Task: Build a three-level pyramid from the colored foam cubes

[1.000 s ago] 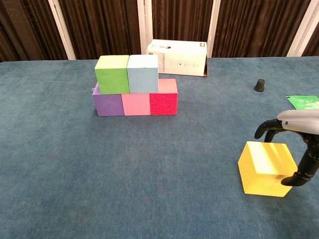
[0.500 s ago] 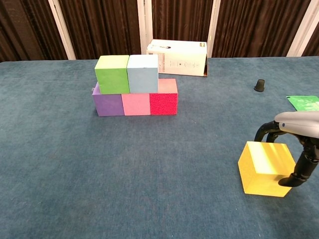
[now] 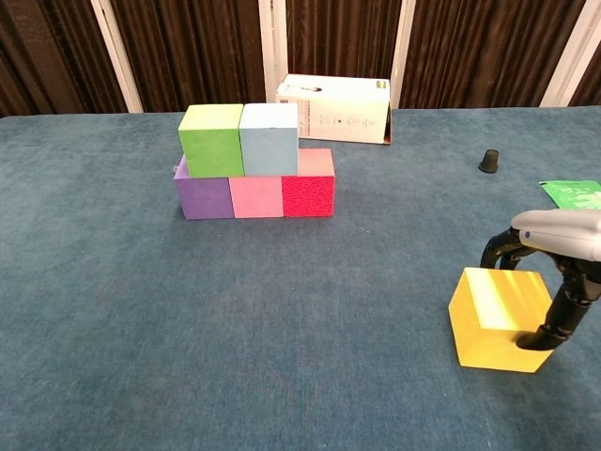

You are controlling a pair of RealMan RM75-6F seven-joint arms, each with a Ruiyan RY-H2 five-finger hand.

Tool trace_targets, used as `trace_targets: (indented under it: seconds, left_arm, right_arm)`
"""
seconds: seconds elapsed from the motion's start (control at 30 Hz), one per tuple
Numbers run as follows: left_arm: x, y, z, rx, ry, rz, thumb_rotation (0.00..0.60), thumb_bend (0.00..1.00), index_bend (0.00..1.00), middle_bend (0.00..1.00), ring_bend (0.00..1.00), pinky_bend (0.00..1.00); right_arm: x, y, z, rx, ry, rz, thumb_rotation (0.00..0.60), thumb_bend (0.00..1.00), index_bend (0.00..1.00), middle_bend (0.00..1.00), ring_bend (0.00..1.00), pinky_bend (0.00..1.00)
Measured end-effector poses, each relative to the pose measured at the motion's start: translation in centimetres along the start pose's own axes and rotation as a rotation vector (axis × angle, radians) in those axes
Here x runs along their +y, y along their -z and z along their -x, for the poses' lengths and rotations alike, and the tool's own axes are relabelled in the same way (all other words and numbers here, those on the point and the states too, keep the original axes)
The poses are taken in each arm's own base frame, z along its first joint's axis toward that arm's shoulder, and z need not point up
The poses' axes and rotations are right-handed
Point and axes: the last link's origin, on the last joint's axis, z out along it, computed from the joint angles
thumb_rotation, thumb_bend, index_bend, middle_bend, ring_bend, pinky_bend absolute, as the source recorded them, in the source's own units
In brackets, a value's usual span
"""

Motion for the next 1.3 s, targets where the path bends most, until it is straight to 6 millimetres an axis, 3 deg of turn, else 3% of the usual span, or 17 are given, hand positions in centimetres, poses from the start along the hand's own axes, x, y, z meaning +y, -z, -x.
trace_targets:
  seconds: [0.43,0.73,1.03,1.3]
  left_arm:
    - [-0.3,0.0,-0.2,-0.002,-0.025,-0.025,0.6,0.32,0.21,0.0,0.0,0.0]
    - [-0.5,-0.1,-0.3,-0.008,-0.047,-0.041,0.6,0.32,0.21,0.0,0.0,0.0]
    - [-0.8,-0.2,-0.5,-0.003,-0.061,-0.056,0.6,0.32,0.21,0.0,0.0,0.0]
    - [-1.4,-0.3,-0.7,-0.03,-0.105,-0.082,0.6,0.32,0.19,0.0,0.0,0.0]
  right_arm:
    - [-0.3,0.1,-0.3,0.047,-0.021,-0.021,0.6,0.31,0.41,0.4,0.2,0.0]
    - [0.4,1.5,-2.3,0.081,-0.033,-0.028,0.6,0.34,0.41,0.4,0.2,0.0]
    - [1.8,2.2,-6.4,0.163,-0.004,-0.044,0.6,0.34,0.41,0.4,0.2,0.0]
    - [2.0,2.0,-12.7,0.222,0.035,-0.086,0.6,0.34,0.41,0.4,0.2,0.0]
